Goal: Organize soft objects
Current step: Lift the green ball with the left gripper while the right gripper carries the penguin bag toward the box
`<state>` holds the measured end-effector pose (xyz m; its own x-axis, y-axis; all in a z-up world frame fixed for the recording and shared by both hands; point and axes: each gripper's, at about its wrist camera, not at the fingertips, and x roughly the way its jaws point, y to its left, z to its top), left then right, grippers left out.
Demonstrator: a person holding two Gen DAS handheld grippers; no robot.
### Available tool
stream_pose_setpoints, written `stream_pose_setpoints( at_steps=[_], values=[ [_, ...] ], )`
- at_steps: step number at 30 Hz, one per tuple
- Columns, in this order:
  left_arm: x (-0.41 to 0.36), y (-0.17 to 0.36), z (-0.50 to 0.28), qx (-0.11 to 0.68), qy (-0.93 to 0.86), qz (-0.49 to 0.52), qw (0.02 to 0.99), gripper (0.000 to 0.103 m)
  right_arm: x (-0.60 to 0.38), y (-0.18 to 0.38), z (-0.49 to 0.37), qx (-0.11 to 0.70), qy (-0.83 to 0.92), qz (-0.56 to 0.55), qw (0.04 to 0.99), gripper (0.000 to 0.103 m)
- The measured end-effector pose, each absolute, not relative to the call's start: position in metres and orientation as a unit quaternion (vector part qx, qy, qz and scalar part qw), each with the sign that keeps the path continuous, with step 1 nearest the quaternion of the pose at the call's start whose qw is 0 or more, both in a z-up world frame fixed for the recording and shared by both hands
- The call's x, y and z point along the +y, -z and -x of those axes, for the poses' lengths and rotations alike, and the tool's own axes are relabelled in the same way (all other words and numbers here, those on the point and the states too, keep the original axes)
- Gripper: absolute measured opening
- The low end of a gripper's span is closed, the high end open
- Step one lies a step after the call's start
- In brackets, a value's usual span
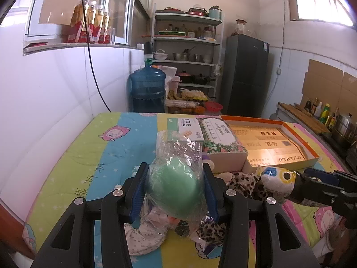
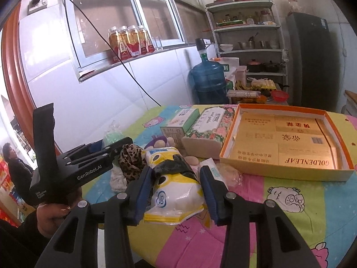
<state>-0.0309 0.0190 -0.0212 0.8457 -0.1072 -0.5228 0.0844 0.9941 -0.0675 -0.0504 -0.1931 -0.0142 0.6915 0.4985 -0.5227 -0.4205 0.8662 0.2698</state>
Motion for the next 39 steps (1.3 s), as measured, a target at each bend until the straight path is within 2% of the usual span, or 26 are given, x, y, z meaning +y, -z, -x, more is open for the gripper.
stream_pose_setpoints(
  at_steps=[3, 6, 12, 17, 24, 30, 32, 36, 39],
  values=[
    [0.018, 0.022, 0.031, 0.274, 0.049, 0.019, 0.960, 0.048, -0.188, 0.017, 0.053, 0.304, -0.243, -0.036, 0.920, 0.045],
    [0.019, 0.023, 0.029, 0.276, 0.048, 0.020, 0.960, 0.048, -0.179, 0.020, 0.060, 0.295, -0.205, 0.039, 0.933, 0.045],
    [0.017, 0.025, 0.027, 0.279, 0.056, 0.028, 0.958, 0.048, -0.156, 0.016, 0.075, 0.215, -0.115, 0.189, 0.951, 0.045],
    [0.010, 0.022, 0.029, 0.272, 0.064, 0.019, 0.960, 0.048, -0.144, 0.018, 0.068, 0.188, -0.092, 0.229, 0.951, 0.044],
    [0.015, 0.024, 0.026, 0.277, 0.059, 0.024, 0.959, 0.048, -0.111, 0.040, 0.059, 0.149, -0.068, 0.379, 0.911, 0.044],
    [0.012, 0.024, 0.022, 0.278, 0.063, 0.024, 0.958, 0.048, -0.117, 0.044, 0.047, 0.130, -0.023, 0.432, 0.892, 0.044],
    [0.009, 0.023, 0.022, 0.277, 0.067, 0.022, 0.958, 0.048, -0.131, 0.035, 0.042, 0.129, -0.001, 0.416, 0.900, 0.044],
    [0.003, 0.021, 0.018, 0.277, 0.074, 0.018, 0.958, 0.048, -0.180, 0.002, 0.031, 0.180, -0.053, 0.246, 0.951, 0.044],
    [-0.004, 0.016, 0.013, 0.276, 0.079, 0.010, 0.958, 0.048, -0.198, -0.001, 0.027, 0.194, -0.053, 0.208, 0.957, 0.044]
  ],
)
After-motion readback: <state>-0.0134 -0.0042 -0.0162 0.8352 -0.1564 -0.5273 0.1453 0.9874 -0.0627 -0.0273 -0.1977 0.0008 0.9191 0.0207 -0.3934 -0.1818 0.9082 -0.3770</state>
